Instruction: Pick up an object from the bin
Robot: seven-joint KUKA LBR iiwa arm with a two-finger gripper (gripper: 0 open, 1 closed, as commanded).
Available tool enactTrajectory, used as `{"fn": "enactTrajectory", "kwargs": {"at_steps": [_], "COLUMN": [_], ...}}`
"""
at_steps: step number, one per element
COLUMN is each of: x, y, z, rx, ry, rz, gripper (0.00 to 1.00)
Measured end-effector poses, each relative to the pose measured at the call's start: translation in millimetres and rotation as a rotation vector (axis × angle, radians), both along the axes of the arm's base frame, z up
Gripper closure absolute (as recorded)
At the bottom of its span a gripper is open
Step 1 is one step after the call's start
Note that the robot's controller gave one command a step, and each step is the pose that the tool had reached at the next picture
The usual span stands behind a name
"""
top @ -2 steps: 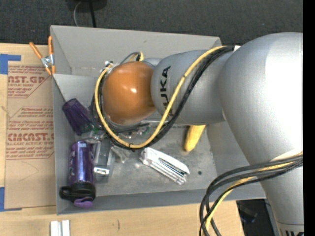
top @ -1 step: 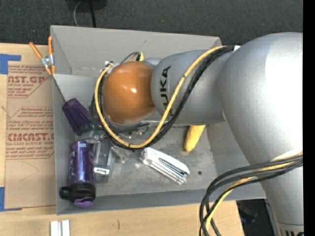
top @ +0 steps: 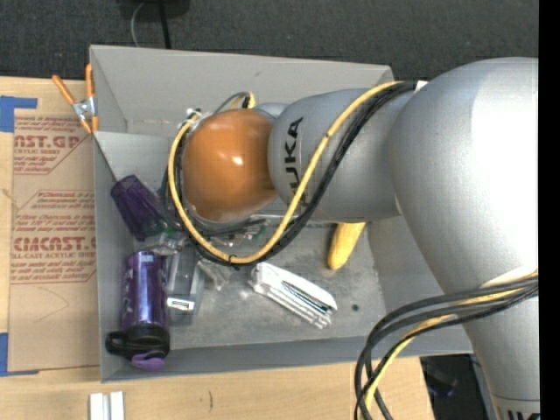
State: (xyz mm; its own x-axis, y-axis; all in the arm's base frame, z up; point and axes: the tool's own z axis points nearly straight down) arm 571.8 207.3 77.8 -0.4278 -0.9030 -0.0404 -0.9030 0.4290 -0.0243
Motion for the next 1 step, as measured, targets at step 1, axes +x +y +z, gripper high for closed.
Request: {"fn": "enactTrajectory", "kwargs": {"at_steps": [1], "x": [-1.1], "y": [-0.2], "z": [4.8], "rx": [0.0], "ry": [0.002], "rz": [0.0], "gripper": [1.0]}}
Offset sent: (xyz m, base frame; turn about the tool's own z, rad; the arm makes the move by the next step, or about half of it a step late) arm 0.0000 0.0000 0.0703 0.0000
